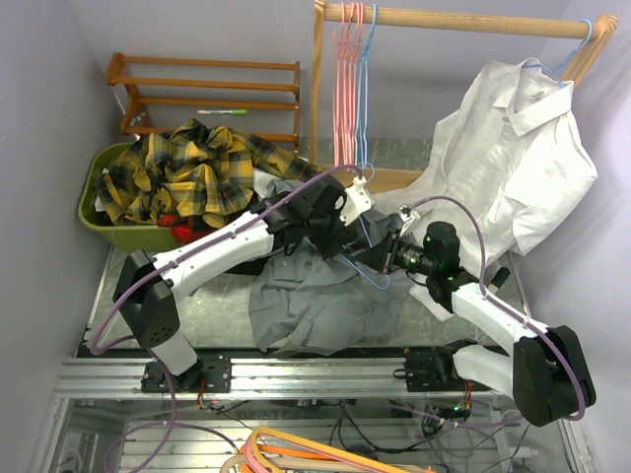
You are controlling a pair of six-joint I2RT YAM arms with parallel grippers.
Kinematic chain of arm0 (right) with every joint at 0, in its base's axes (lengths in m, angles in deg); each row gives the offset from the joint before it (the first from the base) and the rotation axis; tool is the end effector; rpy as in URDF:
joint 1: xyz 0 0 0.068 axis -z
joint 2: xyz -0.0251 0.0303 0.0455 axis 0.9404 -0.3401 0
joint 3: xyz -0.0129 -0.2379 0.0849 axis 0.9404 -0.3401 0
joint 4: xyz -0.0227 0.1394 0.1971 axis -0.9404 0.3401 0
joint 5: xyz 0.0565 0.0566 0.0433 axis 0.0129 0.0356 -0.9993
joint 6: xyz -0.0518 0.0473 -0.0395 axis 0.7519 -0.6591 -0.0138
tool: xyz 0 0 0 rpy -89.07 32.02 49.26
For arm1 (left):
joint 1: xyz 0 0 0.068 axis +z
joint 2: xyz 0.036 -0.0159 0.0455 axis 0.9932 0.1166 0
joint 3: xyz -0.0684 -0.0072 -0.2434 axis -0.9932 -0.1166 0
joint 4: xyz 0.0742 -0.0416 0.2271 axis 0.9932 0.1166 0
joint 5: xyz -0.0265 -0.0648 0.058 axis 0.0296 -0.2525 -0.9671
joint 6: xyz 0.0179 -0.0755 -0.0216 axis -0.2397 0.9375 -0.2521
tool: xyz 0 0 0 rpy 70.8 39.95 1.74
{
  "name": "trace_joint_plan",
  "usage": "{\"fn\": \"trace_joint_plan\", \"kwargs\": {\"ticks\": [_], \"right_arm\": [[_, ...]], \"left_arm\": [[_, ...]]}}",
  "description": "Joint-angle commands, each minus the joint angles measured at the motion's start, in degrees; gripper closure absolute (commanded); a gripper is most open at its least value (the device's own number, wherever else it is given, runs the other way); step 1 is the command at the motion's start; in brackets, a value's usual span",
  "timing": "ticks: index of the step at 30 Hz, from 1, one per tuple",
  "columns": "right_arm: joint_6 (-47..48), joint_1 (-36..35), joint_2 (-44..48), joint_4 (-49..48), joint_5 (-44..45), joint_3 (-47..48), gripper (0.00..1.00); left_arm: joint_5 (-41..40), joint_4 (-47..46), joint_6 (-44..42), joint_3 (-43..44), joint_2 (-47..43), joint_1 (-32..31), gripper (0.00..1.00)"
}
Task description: Place the shirt on the hanger
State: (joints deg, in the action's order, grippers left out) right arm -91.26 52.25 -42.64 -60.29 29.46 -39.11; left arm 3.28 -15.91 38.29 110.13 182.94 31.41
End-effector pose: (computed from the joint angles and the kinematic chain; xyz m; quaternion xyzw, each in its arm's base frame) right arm 0.2180 0.1165 0.1944 -0.0753 0.7889 0.4885 0.3652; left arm 0.2332 -0.2891 0.2796 0.4716 0.7826 -0.1070 0.3921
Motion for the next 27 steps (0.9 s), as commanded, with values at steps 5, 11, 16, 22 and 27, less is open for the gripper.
{"fn": "trace_joint_plan", "kwargs": {"ticks": [5,11,16,22,27], "right_arm": [[7.7,-0.1,1.4,0.5,2.7,1.7,1.00],[9.6,-0.1,1.1,0.9,2.6,1.1,1.00],[9.3,-0.2,0.4,-1.4,1.4,-0.6,1.00],[9.6,-0.4,1.7,-3.2,-0.6,-1.8,1.00],[9.5,-0.5,1.7,-4.6,-1.5,-2.7,1.00]], "left_arm": [[41.7,1.8,-12.9,10.3,-2.2,21.6,0.05],[63.6,20.5,-40.3,16.5,3.4,25.1,0.04],[65.7,26.4,-49.4,20.4,8.8,25.2,0.02],[63.3,44.7,-64.0,36.5,21.5,25.3,0.13],[60.9,26.4,-54.4,29.6,18.6,25.2,0.06]]}}
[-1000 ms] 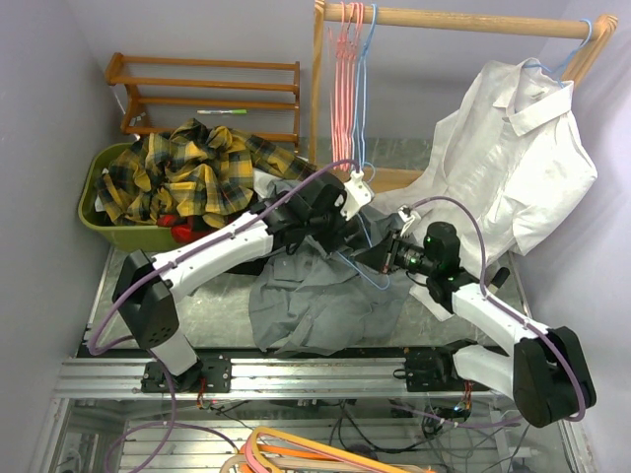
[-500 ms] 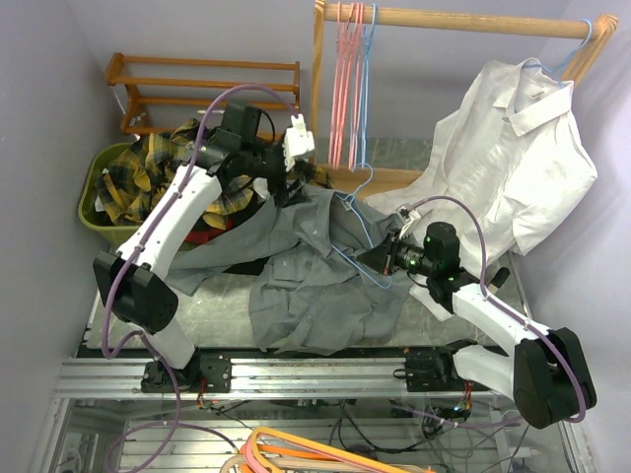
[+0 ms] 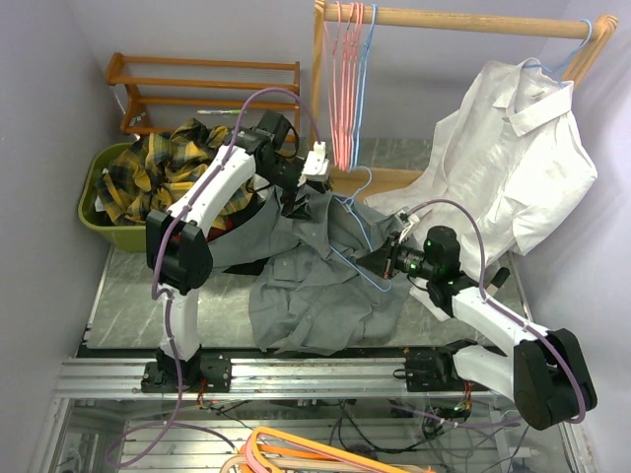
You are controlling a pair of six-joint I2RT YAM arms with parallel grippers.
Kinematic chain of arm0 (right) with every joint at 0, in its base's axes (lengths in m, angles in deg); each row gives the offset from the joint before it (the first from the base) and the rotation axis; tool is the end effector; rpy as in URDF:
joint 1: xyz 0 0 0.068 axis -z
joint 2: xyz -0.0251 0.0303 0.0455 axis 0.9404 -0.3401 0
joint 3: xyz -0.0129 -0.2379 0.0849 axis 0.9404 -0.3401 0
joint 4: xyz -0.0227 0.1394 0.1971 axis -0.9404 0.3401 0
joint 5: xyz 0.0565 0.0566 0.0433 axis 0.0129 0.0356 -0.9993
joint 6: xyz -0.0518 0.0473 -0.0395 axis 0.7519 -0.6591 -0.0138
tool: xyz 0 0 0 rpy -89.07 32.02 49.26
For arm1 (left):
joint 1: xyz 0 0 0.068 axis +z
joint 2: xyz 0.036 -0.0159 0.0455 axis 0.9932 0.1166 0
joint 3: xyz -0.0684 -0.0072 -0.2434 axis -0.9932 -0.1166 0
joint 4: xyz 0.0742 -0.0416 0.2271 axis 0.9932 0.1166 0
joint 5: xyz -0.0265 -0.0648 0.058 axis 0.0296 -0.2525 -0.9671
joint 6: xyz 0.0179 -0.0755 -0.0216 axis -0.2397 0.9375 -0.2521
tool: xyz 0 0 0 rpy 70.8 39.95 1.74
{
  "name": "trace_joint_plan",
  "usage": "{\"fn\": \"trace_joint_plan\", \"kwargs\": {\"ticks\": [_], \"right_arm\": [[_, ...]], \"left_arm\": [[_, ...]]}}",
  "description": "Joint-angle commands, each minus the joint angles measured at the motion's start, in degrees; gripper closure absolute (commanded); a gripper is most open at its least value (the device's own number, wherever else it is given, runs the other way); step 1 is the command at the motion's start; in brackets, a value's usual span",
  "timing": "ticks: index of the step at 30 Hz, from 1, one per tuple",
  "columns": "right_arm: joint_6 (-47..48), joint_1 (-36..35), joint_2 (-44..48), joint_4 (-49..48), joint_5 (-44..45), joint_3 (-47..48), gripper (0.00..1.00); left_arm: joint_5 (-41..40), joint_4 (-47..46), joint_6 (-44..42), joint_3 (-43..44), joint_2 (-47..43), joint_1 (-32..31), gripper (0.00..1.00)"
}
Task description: Place the shirt on the hanger
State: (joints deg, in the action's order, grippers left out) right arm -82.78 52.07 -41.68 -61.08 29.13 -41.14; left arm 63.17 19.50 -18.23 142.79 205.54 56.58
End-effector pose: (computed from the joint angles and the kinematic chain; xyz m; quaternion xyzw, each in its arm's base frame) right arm 0.2120 0.1156 0.1881 -0.1355 0.7816 0.4623 0.3963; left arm 0.3258 -0.2284 0.2878 0.7022 0.5165 -0.3669 0.3248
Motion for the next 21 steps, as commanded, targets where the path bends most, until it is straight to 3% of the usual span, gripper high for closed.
{"fn": "trace_joint_plan", "kwargs": {"ticks": [1,9,16,21], "right_arm": [[1.0,-0.4,0.6,-4.0,-1.3,-0.7,1.00],[1.8,-1.8,-0.9,-3.9,-0.5,-0.3,1.00],[2.6,-2.4,0.9,-3.1,0.2,-0.1,1.00],[3.0,-2.5,3.1,-2.8,0.0,0.2,1.00]], "left_arm": [[0.6,-12.8,4.3,-4.7,-5.0,0.0,0.06],[-0.4,-20.1,11.7,-3.8,-2.7,0.1,0.03],[1.8,-6.2,2.4,2.8,2.9,-0.8,0.23],[-0.5,-1.6,-0.8,3.7,4.6,-1.1,0.28]]}}
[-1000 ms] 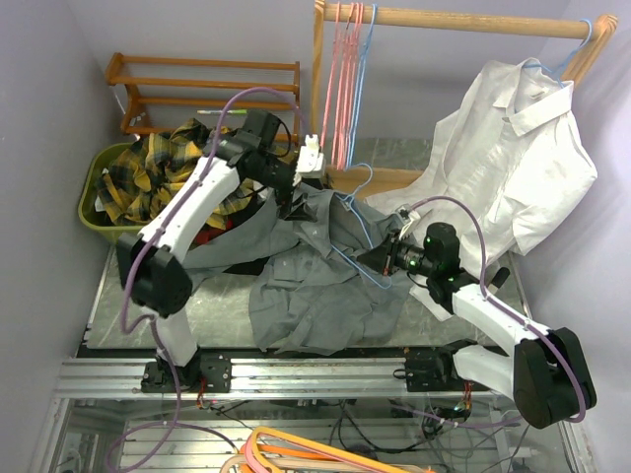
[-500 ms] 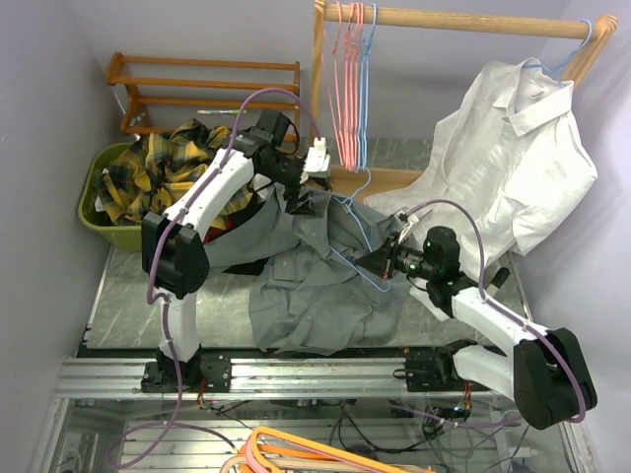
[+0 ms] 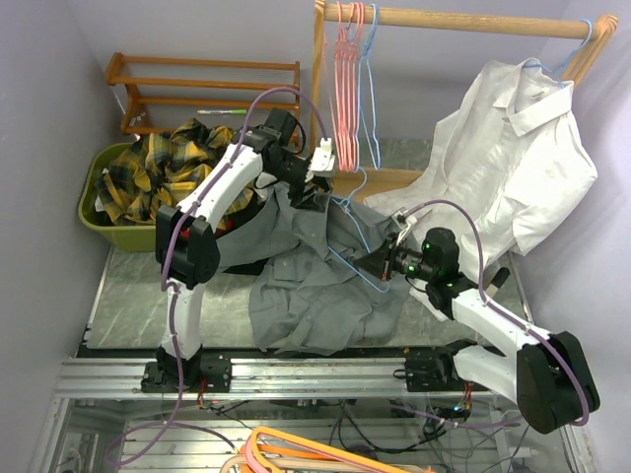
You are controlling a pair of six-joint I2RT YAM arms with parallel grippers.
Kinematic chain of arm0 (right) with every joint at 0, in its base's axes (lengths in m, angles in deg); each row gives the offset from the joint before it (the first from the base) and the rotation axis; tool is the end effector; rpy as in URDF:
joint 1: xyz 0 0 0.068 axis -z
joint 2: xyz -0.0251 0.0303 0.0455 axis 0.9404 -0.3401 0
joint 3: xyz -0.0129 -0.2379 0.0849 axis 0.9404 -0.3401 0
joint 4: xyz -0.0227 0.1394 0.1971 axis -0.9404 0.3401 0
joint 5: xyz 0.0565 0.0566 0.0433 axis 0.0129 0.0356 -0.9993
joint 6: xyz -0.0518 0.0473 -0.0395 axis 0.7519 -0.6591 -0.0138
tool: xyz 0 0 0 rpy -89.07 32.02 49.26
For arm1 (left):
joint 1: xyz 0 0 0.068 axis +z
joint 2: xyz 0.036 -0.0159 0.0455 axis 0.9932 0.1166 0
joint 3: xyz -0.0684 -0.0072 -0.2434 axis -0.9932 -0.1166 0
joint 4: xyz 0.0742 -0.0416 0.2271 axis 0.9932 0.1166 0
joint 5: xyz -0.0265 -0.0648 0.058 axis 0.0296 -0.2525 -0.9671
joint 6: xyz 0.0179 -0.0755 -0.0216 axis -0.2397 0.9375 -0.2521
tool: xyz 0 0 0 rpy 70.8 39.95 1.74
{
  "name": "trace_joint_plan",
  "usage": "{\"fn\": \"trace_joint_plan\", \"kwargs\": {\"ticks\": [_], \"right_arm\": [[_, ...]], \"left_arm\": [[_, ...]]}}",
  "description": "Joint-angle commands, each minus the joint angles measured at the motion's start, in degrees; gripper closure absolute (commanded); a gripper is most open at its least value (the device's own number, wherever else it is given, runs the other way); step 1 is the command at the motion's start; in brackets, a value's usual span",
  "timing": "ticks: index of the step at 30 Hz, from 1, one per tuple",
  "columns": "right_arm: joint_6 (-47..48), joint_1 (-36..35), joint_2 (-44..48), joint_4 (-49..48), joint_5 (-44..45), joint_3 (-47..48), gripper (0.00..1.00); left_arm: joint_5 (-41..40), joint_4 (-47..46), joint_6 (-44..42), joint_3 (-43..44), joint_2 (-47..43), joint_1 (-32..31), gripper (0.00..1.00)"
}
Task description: Place the shirt on the hanger
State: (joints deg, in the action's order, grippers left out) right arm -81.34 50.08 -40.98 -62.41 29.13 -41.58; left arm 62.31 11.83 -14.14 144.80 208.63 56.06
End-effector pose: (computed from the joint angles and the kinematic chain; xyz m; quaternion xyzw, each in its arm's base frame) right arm 0.2069 0.1226 0.1910 -0.1630 0.7697 0.4658 0.4049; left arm 0.3462 -0.2422 0.2824 0.6972 0.5150 -0.3518 0.3536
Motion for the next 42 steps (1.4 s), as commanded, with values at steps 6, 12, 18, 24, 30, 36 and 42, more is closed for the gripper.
{"fn": "trace_joint_plan", "kwargs": {"ticks": [6,12,18,24,30,36,42], "right_arm": [[1.7,-0.4,3.0,-2.1,0.0,0.6,1.00],[1.7,-0.6,1.7,-2.5,-1.2,1.2,1.00],[1.8,-1.2,1.1,-3.0,-1.8,1.7,1.00],[0.9,-1.4,5.4,0.1,1.4,2.6,0.73],[-0.8,-1.4,23.2,14.7,12.1,3.2,0.00],[-3.0,-1.4,38.4,26.1,24.7,2.4,0.00],[-6.4,-1.4,38.0,22.7,24.3,-3.0,0.14]], "left_arm": [[-0.9,7.8,-6.8,1.7,2.3,-1.1,0.38],[0.1,8.2,-6.7,2.2,2.5,-2.0,0.53],[1.0,10.8,-8.2,1.4,0.8,-4.6,0.92],[1.6,17.2,-16.3,-1.0,-1.7,-5.0,0.93],[1.8,15.7,-15.3,-8.0,-8.8,-0.5,0.93],[0.0,6.0,-8.9,-19.5,-22.1,3.1,0.93],[6.9,21.8,-18.0,-9.6,-20.4,11.0,0.93]]}}
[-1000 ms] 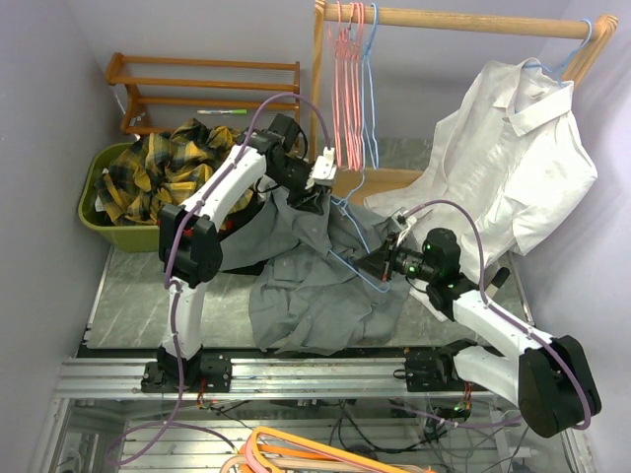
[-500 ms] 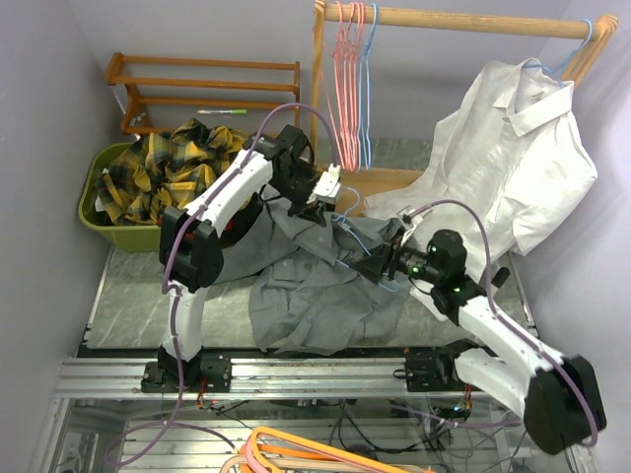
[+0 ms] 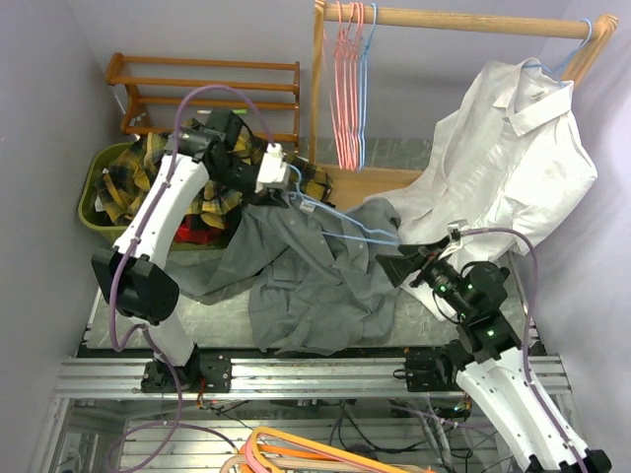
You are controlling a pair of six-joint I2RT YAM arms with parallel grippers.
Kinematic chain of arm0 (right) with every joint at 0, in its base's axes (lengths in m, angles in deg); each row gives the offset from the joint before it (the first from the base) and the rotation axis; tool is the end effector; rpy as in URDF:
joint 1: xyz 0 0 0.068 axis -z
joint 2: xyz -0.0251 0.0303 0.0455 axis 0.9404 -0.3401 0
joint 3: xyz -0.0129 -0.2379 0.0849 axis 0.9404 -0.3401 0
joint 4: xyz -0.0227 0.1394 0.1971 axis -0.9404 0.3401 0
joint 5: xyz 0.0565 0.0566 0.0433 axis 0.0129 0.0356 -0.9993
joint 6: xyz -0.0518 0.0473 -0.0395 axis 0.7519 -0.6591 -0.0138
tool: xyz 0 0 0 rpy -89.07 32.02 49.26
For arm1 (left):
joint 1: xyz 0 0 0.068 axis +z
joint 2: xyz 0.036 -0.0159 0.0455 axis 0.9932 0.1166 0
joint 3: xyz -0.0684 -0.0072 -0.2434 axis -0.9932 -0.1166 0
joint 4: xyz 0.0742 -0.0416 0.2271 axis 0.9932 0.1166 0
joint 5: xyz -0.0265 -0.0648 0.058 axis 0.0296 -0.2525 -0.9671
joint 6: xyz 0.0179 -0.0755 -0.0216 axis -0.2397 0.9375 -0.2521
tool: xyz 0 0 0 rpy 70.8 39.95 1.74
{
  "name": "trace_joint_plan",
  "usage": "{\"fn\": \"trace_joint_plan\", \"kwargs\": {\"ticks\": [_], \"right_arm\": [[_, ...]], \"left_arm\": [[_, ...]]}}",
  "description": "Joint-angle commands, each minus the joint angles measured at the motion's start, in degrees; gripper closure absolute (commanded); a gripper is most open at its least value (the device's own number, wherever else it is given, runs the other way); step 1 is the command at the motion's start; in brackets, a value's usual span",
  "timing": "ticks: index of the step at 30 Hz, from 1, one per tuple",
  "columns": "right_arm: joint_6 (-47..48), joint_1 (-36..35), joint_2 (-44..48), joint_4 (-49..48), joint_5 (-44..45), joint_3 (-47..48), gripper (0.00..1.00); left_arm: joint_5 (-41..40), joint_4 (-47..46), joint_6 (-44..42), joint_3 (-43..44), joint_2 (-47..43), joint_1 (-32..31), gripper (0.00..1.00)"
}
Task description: Place the shirt on the hanger
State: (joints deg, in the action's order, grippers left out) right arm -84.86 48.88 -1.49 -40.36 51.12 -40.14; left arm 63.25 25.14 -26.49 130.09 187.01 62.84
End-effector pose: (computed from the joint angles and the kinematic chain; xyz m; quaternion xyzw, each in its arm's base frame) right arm 0.1394 0.0766 0.2719 -0.0619 0.6990 0.3952 0.5927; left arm 0.2719 -0.1629 0.3327 0.7112 0.5031 -0.3226 0.3700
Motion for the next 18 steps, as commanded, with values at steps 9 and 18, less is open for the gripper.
{"fn": "trace_joint_plan", "kwargs": {"ticks": [9,18], "right_arm": [[-1.8,-0.3,11.5,-2.5,0.7,-10.0,0.08],[-3.2,-0.2,0.6,-17.7,-2.4,-11.7,0.22]], "left_arm": [[7.9,-0.2,0.2,-1.9,-4.2,5.2,0.93],[11.5,-0.7,3.1,-0.2,-5.2,5.2,0.93]]}}
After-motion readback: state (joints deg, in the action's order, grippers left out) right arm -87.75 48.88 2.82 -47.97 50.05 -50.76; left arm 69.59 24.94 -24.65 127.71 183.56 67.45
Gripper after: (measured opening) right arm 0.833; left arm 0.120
